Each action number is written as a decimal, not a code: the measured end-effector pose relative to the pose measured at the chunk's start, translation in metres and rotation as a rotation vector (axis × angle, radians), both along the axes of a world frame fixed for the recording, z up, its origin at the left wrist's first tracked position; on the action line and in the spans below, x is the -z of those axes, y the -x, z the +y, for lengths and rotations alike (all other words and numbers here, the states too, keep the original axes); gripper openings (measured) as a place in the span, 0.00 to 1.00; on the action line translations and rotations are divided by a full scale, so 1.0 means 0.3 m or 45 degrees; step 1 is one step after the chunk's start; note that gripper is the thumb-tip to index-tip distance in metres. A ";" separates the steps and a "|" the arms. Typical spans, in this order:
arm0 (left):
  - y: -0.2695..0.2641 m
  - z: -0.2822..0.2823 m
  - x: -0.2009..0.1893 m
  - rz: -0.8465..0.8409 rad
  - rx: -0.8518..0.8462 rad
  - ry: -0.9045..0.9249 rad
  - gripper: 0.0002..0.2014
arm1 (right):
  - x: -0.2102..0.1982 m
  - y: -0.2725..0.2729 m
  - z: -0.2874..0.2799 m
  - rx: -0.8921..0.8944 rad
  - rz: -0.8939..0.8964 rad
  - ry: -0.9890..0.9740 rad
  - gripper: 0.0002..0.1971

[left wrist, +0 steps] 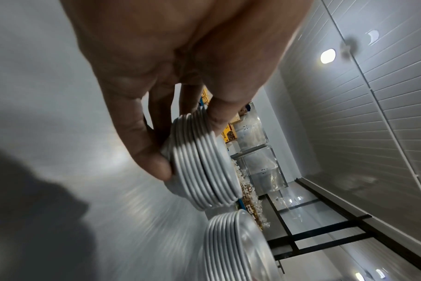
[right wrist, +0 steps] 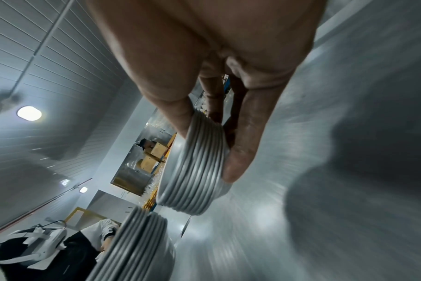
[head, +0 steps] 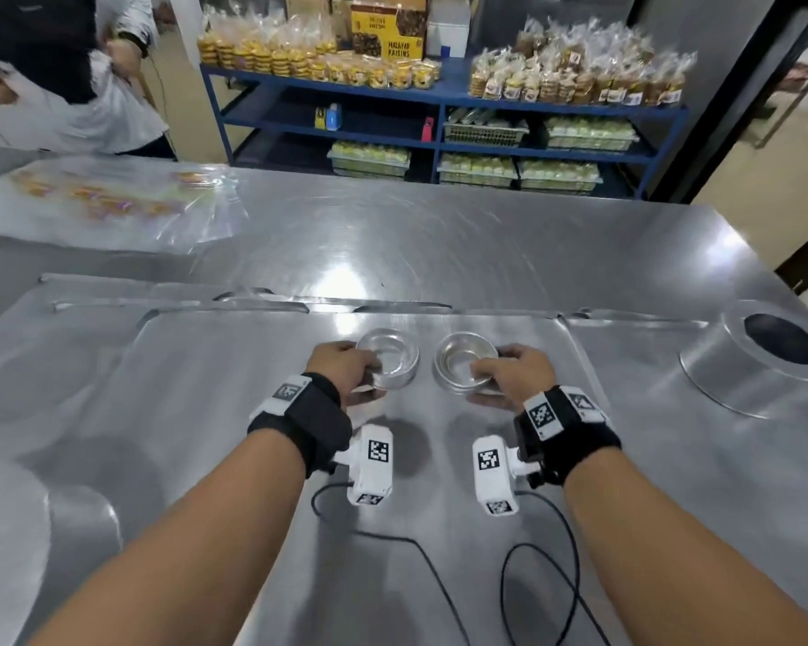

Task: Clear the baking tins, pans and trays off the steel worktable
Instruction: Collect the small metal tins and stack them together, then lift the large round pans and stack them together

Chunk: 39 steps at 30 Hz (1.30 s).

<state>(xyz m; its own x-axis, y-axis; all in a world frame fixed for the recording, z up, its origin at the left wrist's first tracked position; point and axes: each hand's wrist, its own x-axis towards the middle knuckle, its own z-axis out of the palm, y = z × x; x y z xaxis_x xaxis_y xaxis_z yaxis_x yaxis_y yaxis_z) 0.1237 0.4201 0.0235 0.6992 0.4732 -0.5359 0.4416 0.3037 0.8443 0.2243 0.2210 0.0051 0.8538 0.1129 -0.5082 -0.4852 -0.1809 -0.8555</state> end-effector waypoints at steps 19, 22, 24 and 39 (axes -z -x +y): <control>-0.824 0.156 0.212 0.080 0.344 -0.507 0.07 | 0.190 -0.752 0.171 0.002 -0.234 0.661 0.15; -0.897 0.176 0.305 0.142 0.386 -0.599 0.17 | 0.188 -0.761 0.158 -0.041 -0.200 0.712 0.13; -0.934 0.180 0.345 0.171 0.385 -0.636 0.23 | 0.202 -0.776 0.151 -0.072 -0.188 0.671 0.21; -0.641 0.043 0.023 0.268 0.613 -0.981 0.11 | -0.012 -0.496 0.117 -0.218 -0.365 0.828 0.22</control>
<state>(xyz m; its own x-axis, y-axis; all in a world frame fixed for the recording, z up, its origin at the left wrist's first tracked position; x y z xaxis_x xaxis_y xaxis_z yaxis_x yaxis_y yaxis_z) 0.3161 0.4331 0.0167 0.8366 0.4354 -0.3324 0.5412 -0.5628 0.6248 0.3731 0.2561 0.0088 0.9608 0.0084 -0.2772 -0.1776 -0.7490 -0.6383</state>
